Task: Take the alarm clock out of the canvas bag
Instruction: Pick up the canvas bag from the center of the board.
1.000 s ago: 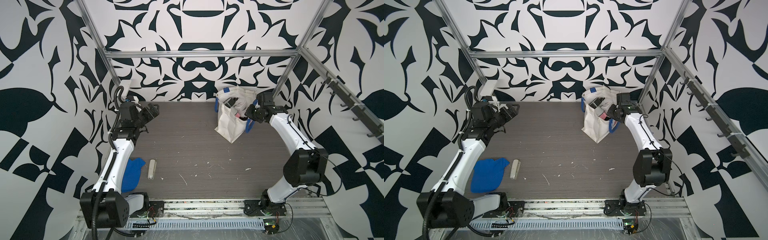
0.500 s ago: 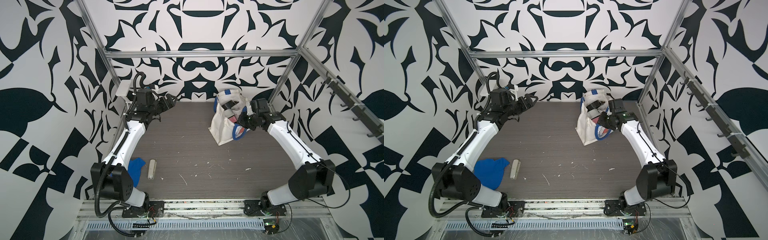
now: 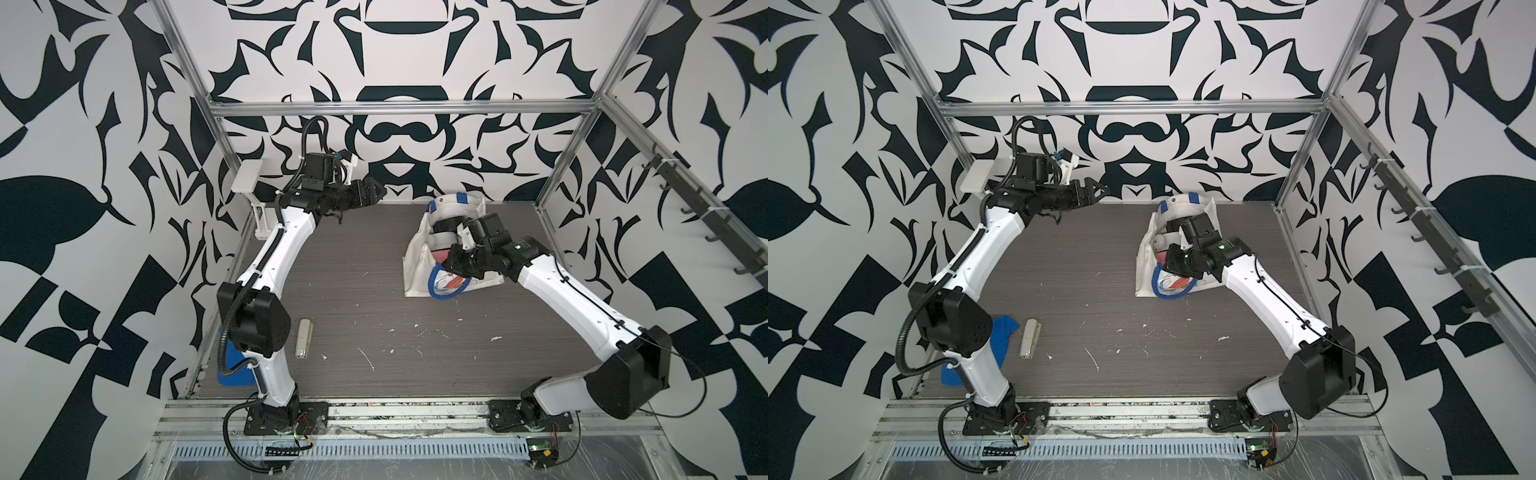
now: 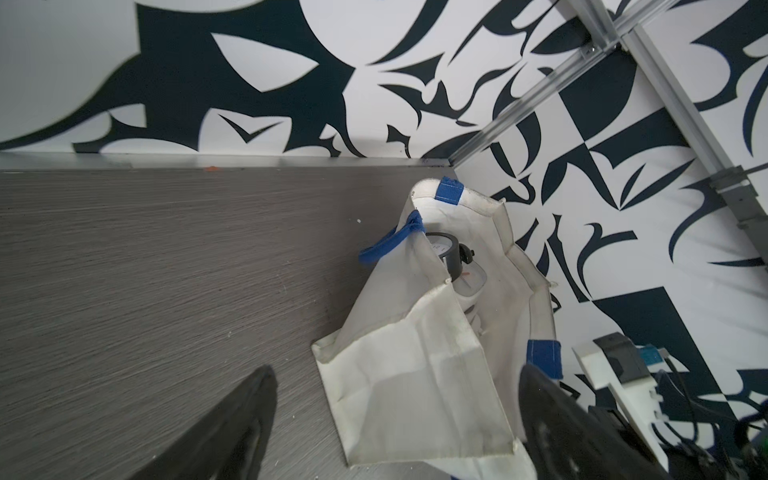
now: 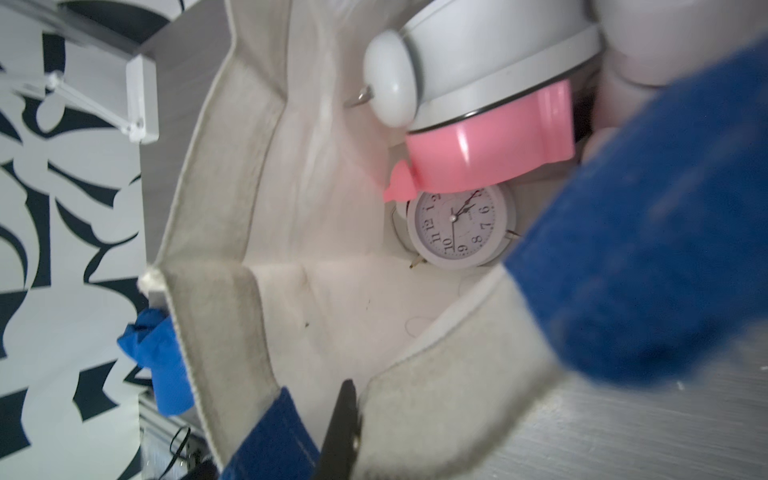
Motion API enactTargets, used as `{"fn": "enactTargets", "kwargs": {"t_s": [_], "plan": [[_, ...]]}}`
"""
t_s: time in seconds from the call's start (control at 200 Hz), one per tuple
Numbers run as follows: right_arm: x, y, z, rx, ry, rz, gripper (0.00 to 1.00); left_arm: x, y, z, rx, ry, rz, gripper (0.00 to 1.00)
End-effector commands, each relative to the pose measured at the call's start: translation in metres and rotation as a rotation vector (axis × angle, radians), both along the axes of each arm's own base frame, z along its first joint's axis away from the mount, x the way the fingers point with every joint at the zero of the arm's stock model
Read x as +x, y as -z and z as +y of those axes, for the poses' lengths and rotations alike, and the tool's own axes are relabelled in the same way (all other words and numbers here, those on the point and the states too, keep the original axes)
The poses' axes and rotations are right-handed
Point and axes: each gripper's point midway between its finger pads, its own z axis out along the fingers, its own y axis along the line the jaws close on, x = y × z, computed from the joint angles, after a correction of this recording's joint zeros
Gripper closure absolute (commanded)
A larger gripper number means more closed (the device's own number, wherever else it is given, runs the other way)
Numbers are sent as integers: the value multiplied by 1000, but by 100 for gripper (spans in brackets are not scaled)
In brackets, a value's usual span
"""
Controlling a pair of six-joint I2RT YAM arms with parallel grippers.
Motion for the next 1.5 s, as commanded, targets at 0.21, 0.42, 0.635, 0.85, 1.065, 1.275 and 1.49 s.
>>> {"fn": "enactTargets", "kwargs": {"t_s": [0.21,0.42,0.635,0.85,1.065,1.275,1.49], "plan": [[-53,-11,14,63,-80,20,100,15,40,-51,119,171,49,3],[-75,0,2,37,-83,54,100,11,62,-91,153,252,51,1],[-96,11,-9,18,-89,91,100,0,89,-125,172,305,75,0],[-113,10,-11,36,-116,134,100,20,116,-131,203,243,106,1],[-118,6,-21,-11,-116,127,100,19,123,-148,176,278,97,19],[-114,6,-25,-30,-103,113,100,19,135,-149,194,283,103,34],[-108,2,-30,-58,-84,74,100,11,107,-149,164,319,44,83]]}}
